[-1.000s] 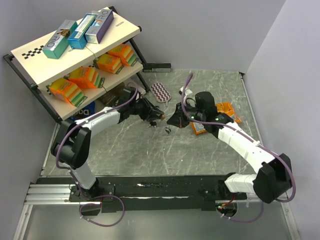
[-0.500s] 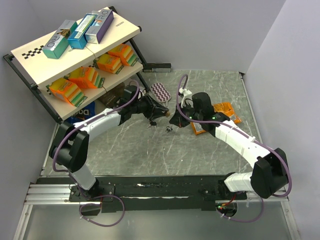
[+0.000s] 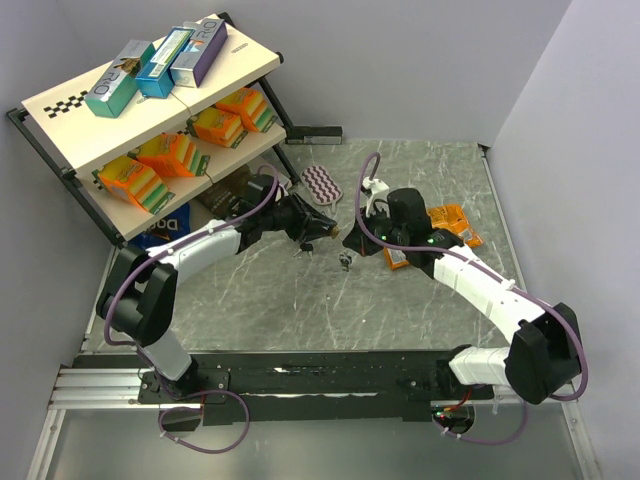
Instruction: Unlock with the key
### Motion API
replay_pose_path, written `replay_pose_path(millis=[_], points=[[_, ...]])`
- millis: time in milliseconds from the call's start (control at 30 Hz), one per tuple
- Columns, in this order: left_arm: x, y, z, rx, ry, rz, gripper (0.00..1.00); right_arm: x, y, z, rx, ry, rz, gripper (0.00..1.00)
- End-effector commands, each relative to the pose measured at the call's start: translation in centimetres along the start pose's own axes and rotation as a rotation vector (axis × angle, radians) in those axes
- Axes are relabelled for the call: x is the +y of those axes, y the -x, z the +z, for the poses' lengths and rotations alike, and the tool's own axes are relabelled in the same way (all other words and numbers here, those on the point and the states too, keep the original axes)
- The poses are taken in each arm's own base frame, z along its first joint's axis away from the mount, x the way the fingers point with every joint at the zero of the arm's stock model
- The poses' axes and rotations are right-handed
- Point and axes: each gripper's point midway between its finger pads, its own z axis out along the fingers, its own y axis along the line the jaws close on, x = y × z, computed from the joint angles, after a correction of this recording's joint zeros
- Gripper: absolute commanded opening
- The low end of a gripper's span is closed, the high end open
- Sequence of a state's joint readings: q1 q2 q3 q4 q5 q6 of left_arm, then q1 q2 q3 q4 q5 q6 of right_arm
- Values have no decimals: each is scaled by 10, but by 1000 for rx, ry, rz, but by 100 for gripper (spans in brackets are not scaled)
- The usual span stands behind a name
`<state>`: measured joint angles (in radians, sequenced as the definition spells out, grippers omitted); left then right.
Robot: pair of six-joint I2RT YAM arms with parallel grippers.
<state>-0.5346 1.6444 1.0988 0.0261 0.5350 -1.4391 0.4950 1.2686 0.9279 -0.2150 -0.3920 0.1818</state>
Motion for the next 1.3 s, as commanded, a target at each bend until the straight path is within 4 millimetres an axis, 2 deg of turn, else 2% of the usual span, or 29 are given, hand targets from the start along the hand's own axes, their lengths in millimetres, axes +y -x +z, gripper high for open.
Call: replay_pose_path(millis=[0,1267], points=[[-31,-8,-12,2,-86,17,1,9,22,-7,-90,18,-45,0],[-30,-20,-6,31,-80,26,1,7,31,-11,-134,-2,-47,0]])
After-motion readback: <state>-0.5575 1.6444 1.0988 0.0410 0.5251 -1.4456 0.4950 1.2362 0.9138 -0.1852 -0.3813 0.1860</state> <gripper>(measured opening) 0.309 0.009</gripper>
